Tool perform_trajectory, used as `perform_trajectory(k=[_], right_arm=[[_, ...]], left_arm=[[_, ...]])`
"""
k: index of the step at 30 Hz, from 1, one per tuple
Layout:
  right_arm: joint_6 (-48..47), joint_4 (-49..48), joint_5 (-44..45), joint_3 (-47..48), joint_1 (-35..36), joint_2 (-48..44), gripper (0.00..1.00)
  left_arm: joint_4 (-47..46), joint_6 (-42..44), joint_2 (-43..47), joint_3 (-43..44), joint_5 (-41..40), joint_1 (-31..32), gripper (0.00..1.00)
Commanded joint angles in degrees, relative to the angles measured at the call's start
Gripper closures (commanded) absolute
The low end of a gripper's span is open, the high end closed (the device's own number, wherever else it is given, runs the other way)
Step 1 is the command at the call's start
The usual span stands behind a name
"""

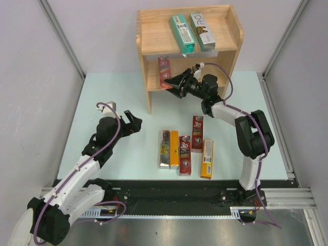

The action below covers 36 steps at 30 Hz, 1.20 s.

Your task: Place and organize the toothpastes onto the shelf

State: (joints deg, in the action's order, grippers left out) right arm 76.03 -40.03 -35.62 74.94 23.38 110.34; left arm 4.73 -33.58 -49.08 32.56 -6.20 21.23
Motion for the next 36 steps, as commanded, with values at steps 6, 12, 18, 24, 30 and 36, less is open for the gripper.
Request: perform_trajectory(k=[6,12,18,24,30,36], right_arm=[[-3.6,4.95,0.02,1.7,0.09,-1.09,0.18],[-11.41,14.69,3.35,1.18,1.5,-4.34,0.12],[-16.08,19.99,6.87,0.65,2.2,-6.72,0.08],[-16.44,18.85,6.35,-0.58,2.64,-7.95,0.05],[-17.58,18.41,7.05,-4.0,3.08,-11.2,0.0],[-19.25,18.58,7.58,-8.49,3.34,-16.37,0.0]], left_arm=[[-2.18,-1.13,1.18,-1.35,1.01,-0.4,0.0],[-2.45,-1.31,1.09,-1.62,1.27,-0.4,0.0],[-2.89,-1.57,1.0,-1.97,1.63,-0.4,0.0],[-3.24,-1.57,0.74,-2.5,1.98,-0.4,0.0],[-3.5,-1.4,0.65,-2.67,2.59,-0.4,0.0],[-4.47,-0.26,0.21,-2.94,5.14,-0.4,0.0]])
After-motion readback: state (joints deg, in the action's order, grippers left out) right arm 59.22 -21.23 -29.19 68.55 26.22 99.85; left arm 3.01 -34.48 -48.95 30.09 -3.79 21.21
